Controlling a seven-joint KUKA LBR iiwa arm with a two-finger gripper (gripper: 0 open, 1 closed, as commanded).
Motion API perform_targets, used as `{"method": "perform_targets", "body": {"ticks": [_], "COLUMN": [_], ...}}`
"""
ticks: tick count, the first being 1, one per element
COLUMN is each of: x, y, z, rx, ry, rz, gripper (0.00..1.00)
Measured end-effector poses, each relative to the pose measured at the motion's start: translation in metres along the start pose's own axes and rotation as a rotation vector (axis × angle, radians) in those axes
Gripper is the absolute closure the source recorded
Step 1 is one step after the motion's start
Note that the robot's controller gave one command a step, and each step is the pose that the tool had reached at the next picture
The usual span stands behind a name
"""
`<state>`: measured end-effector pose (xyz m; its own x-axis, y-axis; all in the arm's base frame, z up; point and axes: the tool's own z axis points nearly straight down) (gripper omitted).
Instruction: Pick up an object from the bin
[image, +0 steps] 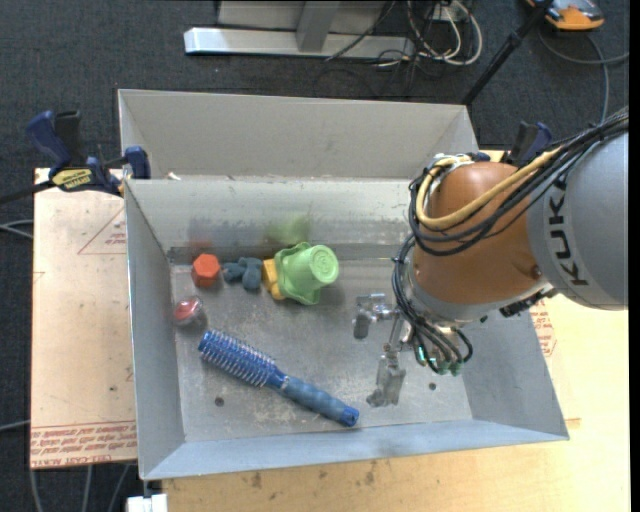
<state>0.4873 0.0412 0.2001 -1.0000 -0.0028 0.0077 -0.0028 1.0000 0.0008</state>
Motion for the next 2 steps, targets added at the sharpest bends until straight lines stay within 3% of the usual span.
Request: {"method": "perform_targets", "body": {"ticks": [1,2], "x": [-0.0042,-0.005], "y": [0.0063,0.0038], "z": [0.1332,0.1298], "rx": [0.0,-0.001], "ry": [-0.011,-0.013], "rz": [-0.149,-0.055], "gripper": [0.0,0.0]}}
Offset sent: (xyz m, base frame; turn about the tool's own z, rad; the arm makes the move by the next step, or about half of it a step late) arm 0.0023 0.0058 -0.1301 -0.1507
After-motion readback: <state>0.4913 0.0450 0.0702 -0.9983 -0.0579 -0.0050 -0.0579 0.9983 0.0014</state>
